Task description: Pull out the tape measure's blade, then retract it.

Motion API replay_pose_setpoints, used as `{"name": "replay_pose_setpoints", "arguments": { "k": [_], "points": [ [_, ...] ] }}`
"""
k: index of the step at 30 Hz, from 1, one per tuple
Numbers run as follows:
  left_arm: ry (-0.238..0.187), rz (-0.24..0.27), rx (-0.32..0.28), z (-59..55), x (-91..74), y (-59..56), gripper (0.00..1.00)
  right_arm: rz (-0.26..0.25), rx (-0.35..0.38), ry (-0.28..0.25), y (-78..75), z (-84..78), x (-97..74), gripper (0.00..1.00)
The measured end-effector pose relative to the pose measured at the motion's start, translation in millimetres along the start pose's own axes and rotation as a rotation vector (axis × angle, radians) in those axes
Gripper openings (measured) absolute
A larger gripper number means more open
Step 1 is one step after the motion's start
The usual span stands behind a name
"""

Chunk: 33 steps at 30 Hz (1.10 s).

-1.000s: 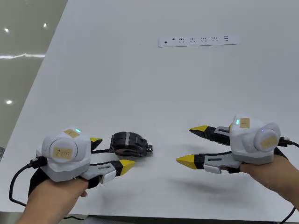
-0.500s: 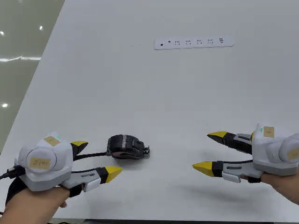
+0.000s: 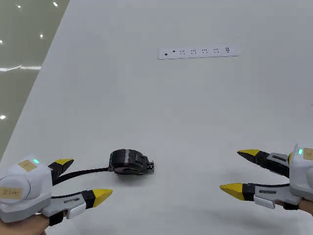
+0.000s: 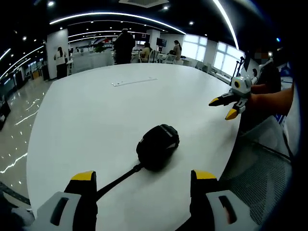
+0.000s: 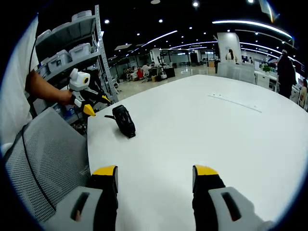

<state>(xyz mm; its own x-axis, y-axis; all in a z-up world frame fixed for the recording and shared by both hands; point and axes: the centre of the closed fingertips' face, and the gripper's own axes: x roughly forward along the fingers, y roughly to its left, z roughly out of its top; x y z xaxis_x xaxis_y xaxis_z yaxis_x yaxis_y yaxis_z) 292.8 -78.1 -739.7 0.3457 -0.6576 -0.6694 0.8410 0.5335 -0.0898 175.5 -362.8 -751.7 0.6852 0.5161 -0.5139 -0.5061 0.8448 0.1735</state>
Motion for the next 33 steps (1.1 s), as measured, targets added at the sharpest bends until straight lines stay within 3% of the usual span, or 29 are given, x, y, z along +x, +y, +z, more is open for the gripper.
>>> {"name": "replay_pose_setpoints", "arguments": {
  "k": [16, 33],
  "points": [
    [-0.001, 0.002, 0.004, -15.6, -26.2, 7.6, 0.83, -0.055, 0.004, 0.026, -4.0, -7.2, -31.1, 0.68],
    [-0.013, -0.048, 0.042, -16.9, -40.3, 2.1, 0.87, -0.085, -0.011, 0.053, -1.5, -15.7, -53.2, 0.78]
  ]
}}
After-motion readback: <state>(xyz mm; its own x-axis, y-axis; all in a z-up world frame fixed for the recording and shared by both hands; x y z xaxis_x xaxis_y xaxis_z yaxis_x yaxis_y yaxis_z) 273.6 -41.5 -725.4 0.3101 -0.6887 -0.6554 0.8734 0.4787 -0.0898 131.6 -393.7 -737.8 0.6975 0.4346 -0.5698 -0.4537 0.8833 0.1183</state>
